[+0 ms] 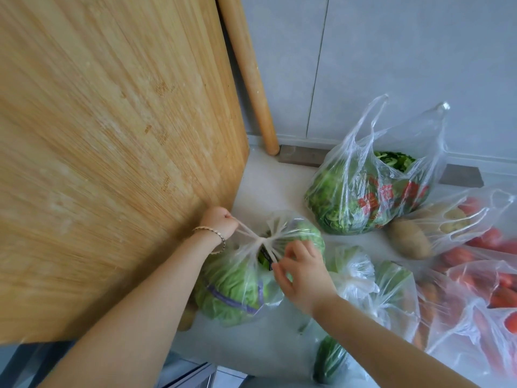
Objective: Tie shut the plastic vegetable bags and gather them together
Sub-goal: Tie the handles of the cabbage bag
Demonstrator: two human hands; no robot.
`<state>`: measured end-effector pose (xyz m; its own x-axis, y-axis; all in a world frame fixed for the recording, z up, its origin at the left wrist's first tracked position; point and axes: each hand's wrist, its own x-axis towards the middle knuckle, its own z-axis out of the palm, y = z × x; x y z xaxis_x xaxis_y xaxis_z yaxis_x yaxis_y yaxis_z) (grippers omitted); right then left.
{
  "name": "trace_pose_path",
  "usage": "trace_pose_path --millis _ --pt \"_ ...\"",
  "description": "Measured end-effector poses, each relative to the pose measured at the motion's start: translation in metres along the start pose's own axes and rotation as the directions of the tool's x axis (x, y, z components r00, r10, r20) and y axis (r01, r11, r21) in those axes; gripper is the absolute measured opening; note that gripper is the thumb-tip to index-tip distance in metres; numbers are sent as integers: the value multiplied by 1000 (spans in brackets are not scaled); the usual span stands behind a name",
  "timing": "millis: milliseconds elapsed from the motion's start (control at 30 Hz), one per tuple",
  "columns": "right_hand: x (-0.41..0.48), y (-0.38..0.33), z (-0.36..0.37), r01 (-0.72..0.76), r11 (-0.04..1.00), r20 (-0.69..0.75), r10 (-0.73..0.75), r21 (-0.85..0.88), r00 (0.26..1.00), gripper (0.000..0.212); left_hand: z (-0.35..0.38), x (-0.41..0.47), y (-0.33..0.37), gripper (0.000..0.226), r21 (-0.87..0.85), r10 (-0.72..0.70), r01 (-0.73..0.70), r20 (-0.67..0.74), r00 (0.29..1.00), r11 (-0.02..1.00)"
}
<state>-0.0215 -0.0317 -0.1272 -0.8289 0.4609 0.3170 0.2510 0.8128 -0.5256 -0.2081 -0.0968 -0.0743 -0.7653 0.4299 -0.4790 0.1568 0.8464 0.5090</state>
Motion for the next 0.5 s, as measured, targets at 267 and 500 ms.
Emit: trace_pose_path --millis 267,500 --pt "-43 23 -21 -19 991 14 17 131 1000 45 23 11 1 33 281 -21 0 74 997 960" --pt "-11 -17 -51 -434 597 246 373 674 895 24 11 -6 18 26 -373 -63 91 88 994 923"
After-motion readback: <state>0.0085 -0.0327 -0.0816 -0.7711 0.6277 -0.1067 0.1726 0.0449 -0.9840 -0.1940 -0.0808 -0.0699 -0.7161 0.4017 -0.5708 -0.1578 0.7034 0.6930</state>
